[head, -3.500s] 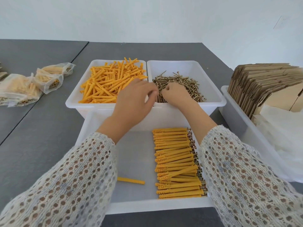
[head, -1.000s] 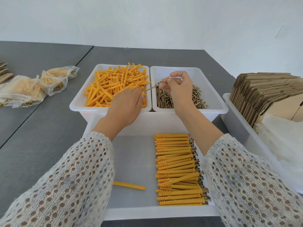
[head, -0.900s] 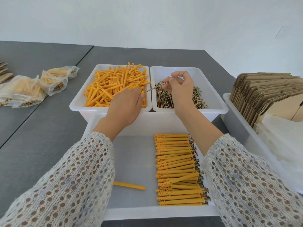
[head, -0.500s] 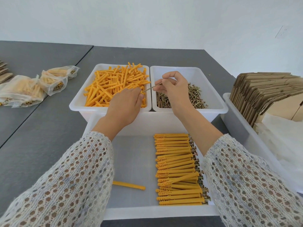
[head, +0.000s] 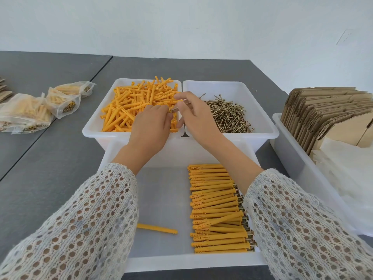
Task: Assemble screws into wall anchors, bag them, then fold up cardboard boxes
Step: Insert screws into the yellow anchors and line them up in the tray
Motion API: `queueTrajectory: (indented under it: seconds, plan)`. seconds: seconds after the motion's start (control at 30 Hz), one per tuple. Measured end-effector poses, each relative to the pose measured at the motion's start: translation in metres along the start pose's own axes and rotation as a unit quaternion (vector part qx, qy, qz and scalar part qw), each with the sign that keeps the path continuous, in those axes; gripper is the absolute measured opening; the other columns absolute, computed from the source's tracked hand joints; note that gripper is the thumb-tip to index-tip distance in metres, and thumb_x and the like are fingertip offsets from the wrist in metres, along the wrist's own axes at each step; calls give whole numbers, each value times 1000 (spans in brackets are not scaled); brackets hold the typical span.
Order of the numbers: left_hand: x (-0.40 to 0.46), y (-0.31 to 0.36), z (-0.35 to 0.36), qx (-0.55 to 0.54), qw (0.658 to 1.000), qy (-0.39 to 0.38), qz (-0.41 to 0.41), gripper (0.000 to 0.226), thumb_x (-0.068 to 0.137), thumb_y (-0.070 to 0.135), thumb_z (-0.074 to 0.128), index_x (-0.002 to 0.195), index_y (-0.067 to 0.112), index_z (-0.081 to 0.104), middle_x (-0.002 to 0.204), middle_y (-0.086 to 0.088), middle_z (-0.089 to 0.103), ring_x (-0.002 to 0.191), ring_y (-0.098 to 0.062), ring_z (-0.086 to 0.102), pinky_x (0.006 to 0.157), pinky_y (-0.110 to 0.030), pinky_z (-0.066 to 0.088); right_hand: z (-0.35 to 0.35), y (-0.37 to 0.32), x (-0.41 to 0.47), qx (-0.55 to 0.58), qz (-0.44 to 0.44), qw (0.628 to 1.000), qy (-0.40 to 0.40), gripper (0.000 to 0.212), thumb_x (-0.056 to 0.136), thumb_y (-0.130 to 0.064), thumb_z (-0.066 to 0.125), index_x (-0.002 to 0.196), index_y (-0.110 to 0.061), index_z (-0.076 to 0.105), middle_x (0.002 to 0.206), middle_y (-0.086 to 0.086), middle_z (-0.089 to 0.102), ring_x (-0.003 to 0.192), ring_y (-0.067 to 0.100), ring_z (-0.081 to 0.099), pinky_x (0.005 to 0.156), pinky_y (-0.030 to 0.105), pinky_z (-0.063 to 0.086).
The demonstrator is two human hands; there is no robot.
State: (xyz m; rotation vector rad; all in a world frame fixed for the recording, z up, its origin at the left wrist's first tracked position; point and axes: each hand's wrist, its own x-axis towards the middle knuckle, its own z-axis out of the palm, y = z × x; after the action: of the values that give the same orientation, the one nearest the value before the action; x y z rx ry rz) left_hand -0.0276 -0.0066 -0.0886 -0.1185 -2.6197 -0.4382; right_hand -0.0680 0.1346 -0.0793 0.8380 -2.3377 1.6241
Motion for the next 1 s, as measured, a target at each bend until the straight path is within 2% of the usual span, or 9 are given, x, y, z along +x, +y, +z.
queueTrajectory:
  seconds: [0.13, 0.27, 0.37, 0.43, 0.53, 0.6, 0.7, 0.83, 1.0]
  plan:
    - [0, 3, -1, -1, 999, 35, 26, 30, 106, 19, 34, 92, 8, 57, 86, -5, 56, 83, -27, 45, 71, -42, 36, -1, 0, -2, -58, -38, 997, -19, 37, 105, -30, 42, 135, -11, 53, 100, -6, 64, 71, 10, 65, 76, 27, 51]
    - [-2, 10, -1, 34, 995, 68, 67, 30, 108, 21, 33, 104, 10, 61, 96, -4, 62, 88, -25, 47, 71, -37, 32, -2, 0, -3, -103, -91, 991, -4, 42, 106, -33, 34, 141, -11, 43, 77, -17, 54, 67, 6, 58, 71, 32, 48]
    - [-5, 19, -6, 65, 987, 95, 109, 29, 107, 20, 35, 104, 9, 61, 93, -5, 63, 88, -29, 51, 71, -34, 27, -8, 1, 1, -92, -96, 988, 78, 37, 105, -33, 29, 127, -10, 48, 71, -1, 59, 57, 6, 51, 61, 37, 46]
    - [-7, 27, -9, 96, 982, 95, 134, 34, 106, 22, 31, 101, 9, 61, 88, -6, 62, 85, -30, 52, 72, -34, 26, -15, 4, 4, -64, -65, 986, 143, 34, 105, -32, 28, 117, -8, 51, 73, 11, 62, 53, 11, 50, 56, 39, 45]
    - [-11, 41, -12, 96, 977, 84, 171, 35, 105, 25, 32, 93, 10, 61, 72, -2, 57, 69, -28, 52, 65, -36, 29, -26, 12, 11, -20, 32, 978, 205, 31, 104, -27, 30, 103, -7, 54, 77, 12, 64, 58, 15, 55, 66, 43, 51]
    - [-15, 50, -13, 46, 975, 59, 207, 26, 104, 25, 42, 82, 14, 50, 59, 7, 43, 51, -22, 41, 53, -31, 23, -32, 18, 16, -25, 117, 970, 211, 29, 101, -21, 33, 99, -3, 56, 86, 15, 65, 70, 26, 61, 77, 49, 52]
    - [-22, 64, -9, 0, 963, -37, 266, 24, 103, 30, 43, 83, 24, 32, 54, 12, 28, 45, -13, 33, 45, -27, 23, -38, 27, 20, -49, 220, 958, 178, 30, 97, -16, 36, 99, 5, 58, 100, 21, 65, 92, 43, 62, 87, 54, 50]
    - [-35, 78, 14, 41, 947, -136, 289, 26, 104, 37, 35, 86, 20, 42, 63, 8, 41, 60, -21, 47, 55, -31, 34, -41, 30, 19, -104, 243, 956, 125, 34, 95, -13, 35, 104, 9, 59, 101, 25, 67, 72, 29, 60, 76, 48, 54]
    - [-43, 84, 24, 22, 933, -242, 264, 29, 105, 37, 37, 102, 13, 54, 81, -3, 58, 70, -24, 49, 61, -32, 34, -41, 32, 20, -106, 249, 956, 110, 34, 96, -12, 36, 106, 9, 60, 95, 22, 70, 48, 12, 58, 60, 32, 50]
